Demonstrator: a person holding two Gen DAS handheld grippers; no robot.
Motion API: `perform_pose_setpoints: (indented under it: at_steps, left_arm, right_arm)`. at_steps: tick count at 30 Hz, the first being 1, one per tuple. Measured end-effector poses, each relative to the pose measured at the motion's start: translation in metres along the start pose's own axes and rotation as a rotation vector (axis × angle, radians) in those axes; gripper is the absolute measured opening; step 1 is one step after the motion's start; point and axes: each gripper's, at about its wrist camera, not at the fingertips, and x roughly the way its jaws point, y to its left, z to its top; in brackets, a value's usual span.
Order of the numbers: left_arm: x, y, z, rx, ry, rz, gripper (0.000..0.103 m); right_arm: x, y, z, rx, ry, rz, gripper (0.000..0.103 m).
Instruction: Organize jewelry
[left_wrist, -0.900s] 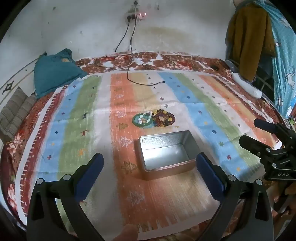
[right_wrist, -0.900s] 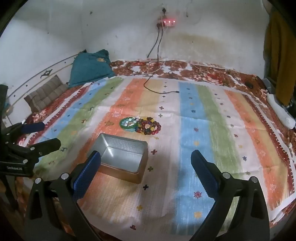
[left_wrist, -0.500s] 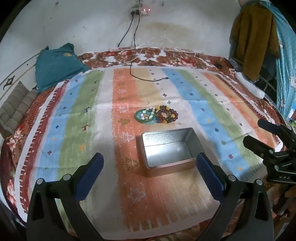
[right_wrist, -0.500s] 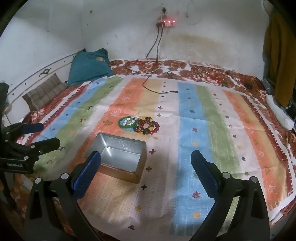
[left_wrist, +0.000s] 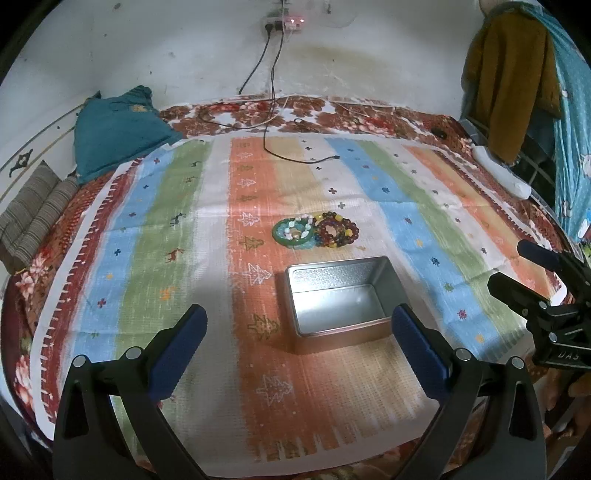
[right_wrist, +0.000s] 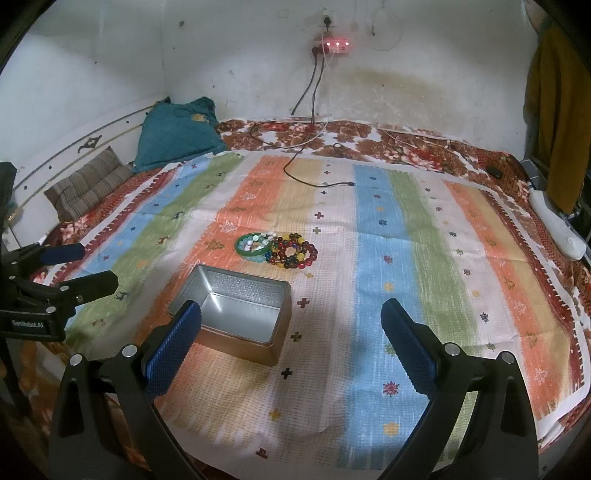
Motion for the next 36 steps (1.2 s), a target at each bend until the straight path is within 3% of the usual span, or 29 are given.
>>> perform_pose_setpoints:
  at_steps: [36]
  left_arm:
    - [0.006,-0.005,-0.001,0.047,0.024,0.046,0.097]
  right_arm:
    - [0.013,-0.003,-0.005,-0.012,0.034,-0.026,0.099]
